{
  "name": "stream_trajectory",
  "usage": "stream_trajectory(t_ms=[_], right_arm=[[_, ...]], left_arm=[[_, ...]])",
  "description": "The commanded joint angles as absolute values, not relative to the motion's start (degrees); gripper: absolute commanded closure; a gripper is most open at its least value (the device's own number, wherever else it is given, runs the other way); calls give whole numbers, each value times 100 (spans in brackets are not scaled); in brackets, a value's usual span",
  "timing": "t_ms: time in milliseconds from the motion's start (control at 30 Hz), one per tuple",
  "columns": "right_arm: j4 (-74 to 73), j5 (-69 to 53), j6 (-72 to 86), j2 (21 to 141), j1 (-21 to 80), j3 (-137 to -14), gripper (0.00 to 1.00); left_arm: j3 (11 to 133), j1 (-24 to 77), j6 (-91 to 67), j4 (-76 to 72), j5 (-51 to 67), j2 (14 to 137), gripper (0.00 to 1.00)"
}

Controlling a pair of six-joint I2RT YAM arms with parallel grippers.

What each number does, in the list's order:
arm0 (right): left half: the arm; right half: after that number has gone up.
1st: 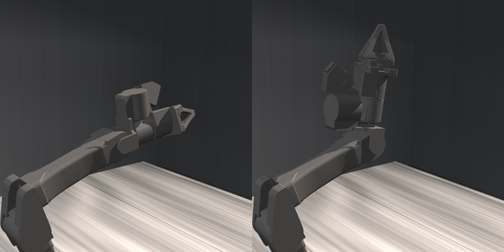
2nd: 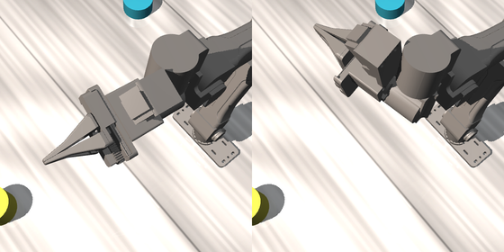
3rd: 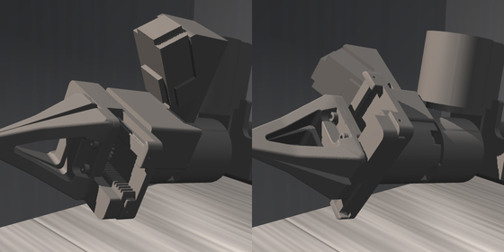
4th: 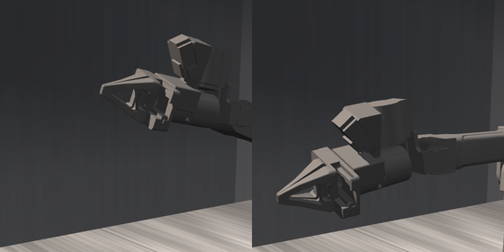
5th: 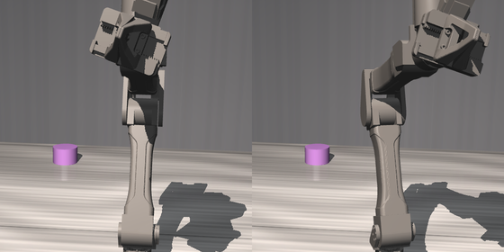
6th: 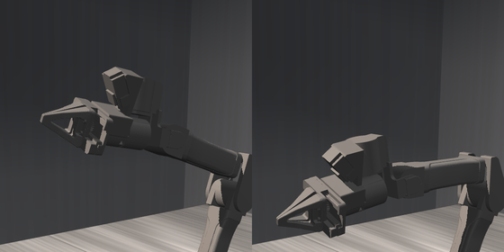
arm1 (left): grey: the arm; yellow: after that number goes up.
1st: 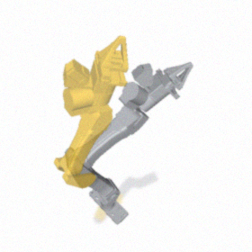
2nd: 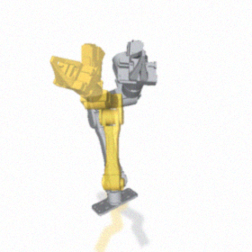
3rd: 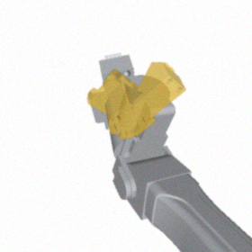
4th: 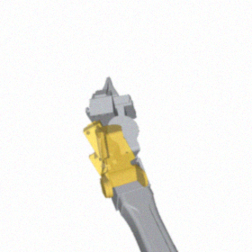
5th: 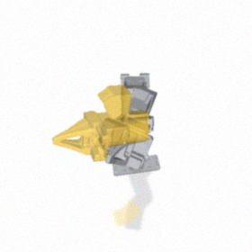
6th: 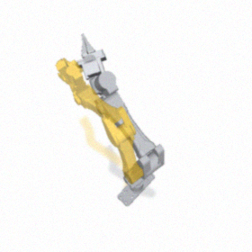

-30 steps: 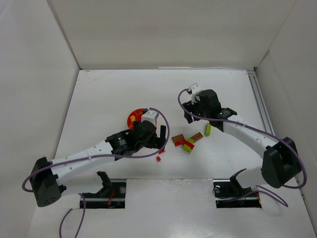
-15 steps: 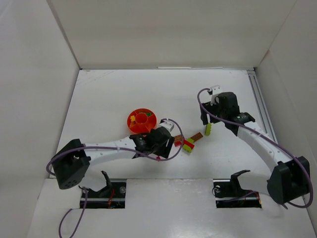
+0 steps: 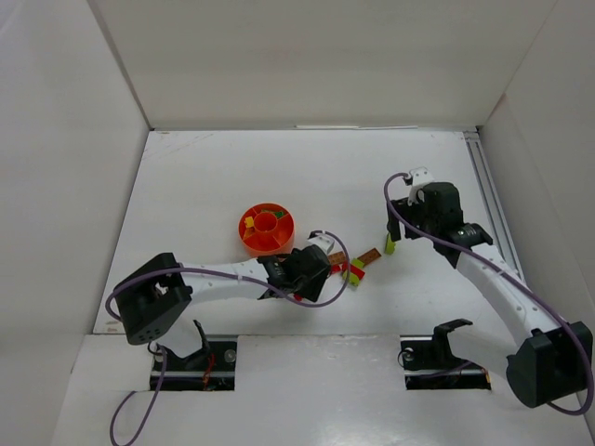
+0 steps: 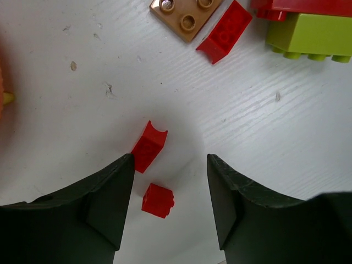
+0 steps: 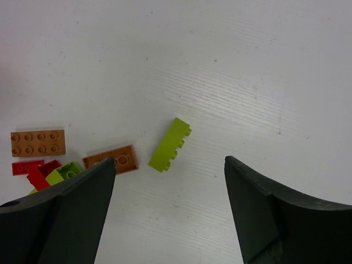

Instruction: Sort the legos into containers by color

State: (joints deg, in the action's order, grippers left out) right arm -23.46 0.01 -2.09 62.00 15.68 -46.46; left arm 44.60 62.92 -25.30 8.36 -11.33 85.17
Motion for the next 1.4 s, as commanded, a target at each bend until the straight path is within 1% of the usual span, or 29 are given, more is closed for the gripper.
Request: stream_trajectory(t_ms=[0,200,500,633,700,800,833,867,967,1033,1100,1300,1367], right_arm=[[-2320,-35,-158,6012,1503,-4597,15],[-2382,-88,-158,5854,1450,-4544,14],[-2382,-141,-158,5854,1450,-4544,14],[-2329,-193,-158,5854,1450,-4544,14],[-2329,-193,-158,5854,1450,-4544,14],[-2329,-193,-158,5854,1450,-4544,14],[-2329,-193,-158,5854,1450,-4544,14],[-2329,-193,-158,5854,1450,-4544,14],[-2329,-193,-158,5854,1450,-4544,14],[-2329,-193,-158,5854,1450,-4544,14],[-2329,-193,-158,5854,1450,-4544,14],[-2329,-193,-158,5854,1450,-4430,14],[-2329,-193,-158,5854,1450,-4430,14]], left_arm=[[4386,6302,-2479,712,-1318,8630,49],[4386,6302,-2479,712,-1696,8684,47],[4543,6302,-2531,765,-1749,9079,47],[4544,6302,-2531,765,-1801,9079,50],[4544,6302,-2531,826,-1802,9018,56],[4544,6302,-2584,879,-1705,8947,59],[4466,6302,-2645,879,-1644,8895,63],[4395,6302,-2646,879,-1644,8895,64],[4395,6302,-2759,940,-1433,8895,64],[4395,6302,-2891,993,-1363,8895,53],[4342,6302,-3014,1054,-1362,8895,45],[4263,6302,-3410,1345,-1188,8781,44],[4149,6302,-3488,1345,-1187,8728,46]])
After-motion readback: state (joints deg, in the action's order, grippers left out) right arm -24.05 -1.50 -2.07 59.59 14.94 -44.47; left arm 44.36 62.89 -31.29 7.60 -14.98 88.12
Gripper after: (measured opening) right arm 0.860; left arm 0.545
